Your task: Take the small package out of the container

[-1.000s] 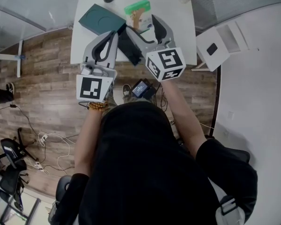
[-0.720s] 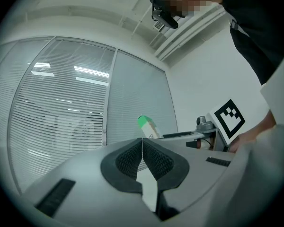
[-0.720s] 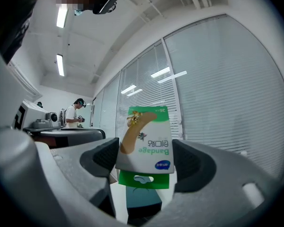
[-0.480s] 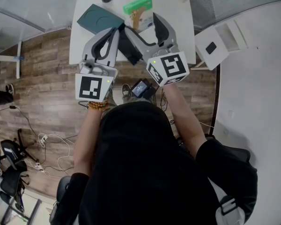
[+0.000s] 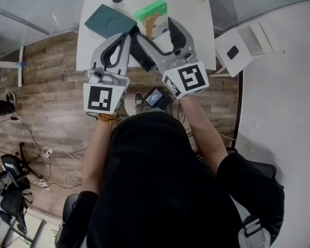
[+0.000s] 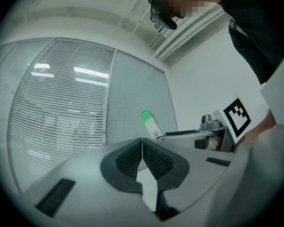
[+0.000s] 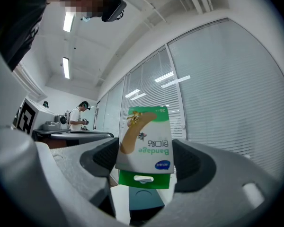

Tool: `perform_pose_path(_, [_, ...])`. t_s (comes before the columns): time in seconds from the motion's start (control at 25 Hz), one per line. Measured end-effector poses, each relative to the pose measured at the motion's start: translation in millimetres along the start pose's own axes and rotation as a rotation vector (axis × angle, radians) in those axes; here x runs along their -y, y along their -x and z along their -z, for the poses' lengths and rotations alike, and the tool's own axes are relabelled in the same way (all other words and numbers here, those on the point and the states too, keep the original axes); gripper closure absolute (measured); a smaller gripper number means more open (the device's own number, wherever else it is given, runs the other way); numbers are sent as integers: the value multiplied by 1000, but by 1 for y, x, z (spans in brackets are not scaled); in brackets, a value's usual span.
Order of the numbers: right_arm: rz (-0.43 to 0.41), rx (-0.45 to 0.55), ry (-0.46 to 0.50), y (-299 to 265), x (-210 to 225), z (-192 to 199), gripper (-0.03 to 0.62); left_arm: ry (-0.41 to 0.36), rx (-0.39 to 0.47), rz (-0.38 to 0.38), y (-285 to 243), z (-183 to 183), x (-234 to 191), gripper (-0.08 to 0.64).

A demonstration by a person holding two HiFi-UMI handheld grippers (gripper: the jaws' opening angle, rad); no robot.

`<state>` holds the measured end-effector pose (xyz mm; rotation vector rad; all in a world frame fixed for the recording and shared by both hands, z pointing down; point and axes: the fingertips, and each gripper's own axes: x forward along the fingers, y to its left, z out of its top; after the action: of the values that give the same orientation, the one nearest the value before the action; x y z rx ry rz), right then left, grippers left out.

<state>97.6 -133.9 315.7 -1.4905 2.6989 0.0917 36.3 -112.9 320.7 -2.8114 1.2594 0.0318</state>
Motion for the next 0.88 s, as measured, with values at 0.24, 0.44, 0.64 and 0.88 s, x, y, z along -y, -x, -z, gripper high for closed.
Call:
perform_pose_path(0.24, [-4, 27, 7, 6, -5, 1, 244, -6, -7, -6, 4, 5, -1, 558])
perform_pose_path(0.44, [-3, 24, 3, 13, -7, 6, 244, -10, -16, -6, 8, 10, 6, 558])
perform_pose_path(0.64, [-12, 19, 0, 18, -10, 11, 244, -5, -29, -9, 9, 16, 8, 558])
perform_pose_path(0.88, [-7, 7, -1, 33, -10, 25, 244, -2, -34, -9, 11, 23, 20, 558])
